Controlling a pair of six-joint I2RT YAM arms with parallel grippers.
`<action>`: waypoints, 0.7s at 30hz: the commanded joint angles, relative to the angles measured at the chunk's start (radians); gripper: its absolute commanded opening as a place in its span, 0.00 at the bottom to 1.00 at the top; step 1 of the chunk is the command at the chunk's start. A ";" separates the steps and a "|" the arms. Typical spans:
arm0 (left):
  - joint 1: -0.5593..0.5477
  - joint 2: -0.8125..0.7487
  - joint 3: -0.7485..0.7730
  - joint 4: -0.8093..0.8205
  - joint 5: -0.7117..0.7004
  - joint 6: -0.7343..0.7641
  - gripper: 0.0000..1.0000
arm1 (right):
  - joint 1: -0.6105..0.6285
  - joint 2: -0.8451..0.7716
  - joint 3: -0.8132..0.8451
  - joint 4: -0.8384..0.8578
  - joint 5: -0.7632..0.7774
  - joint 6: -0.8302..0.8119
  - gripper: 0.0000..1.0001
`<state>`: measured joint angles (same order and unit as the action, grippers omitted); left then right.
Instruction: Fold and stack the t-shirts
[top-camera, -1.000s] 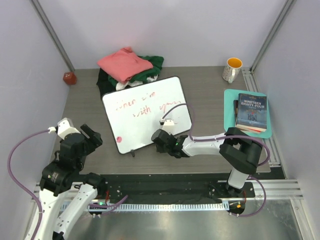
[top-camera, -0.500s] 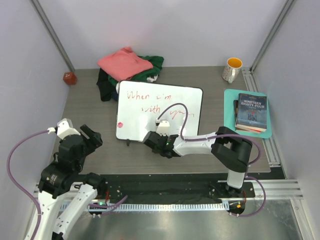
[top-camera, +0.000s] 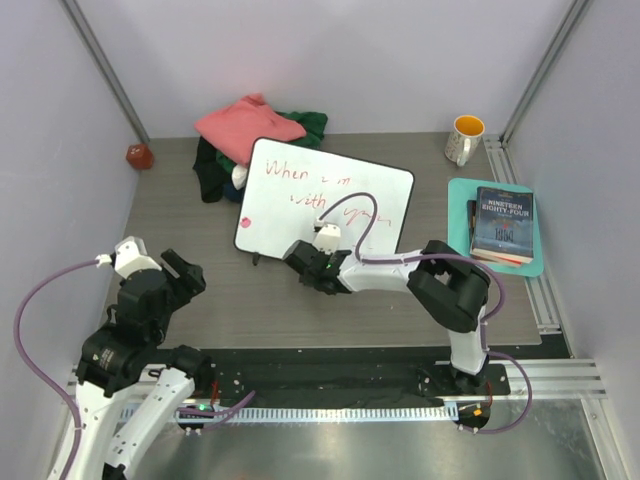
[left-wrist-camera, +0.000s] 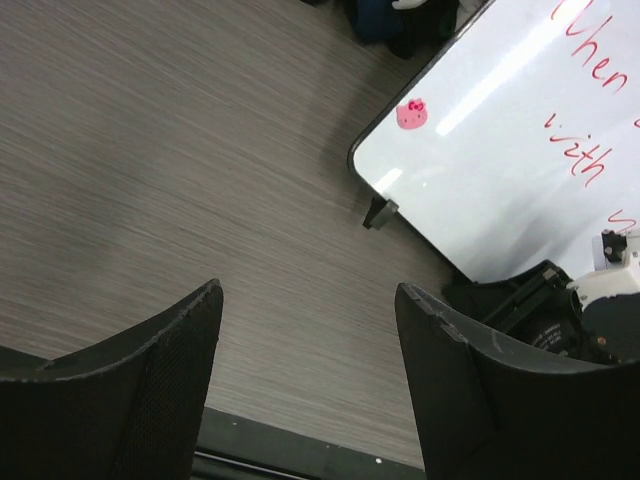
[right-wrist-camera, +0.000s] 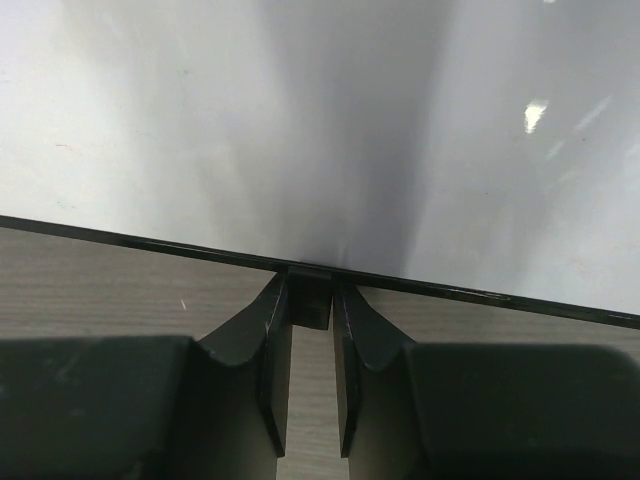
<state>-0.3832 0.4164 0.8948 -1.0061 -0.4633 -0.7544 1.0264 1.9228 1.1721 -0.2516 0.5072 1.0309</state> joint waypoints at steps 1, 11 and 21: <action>-0.016 -0.005 0.003 0.026 -0.011 0.004 0.71 | -0.089 0.107 0.021 -0.097 0.099 0.017 0.01; -0.036 -0.007 0.003 0.024 -0.023 -0.002 0.71 | -0.215 0.071 0.018 -0.133 0.102 -0.003 0.01; -0.036 0.175 0.032 0.081 0.005 0.052 0.74 | -0.246 0.074 0.008 -0.152 0.090 -0.025 0.01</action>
<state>-0.4133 0.4580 0.8948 -0.9977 -0.4686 -0.7467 0.8330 1.9587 1.2247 -0.2588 0.5125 0.9989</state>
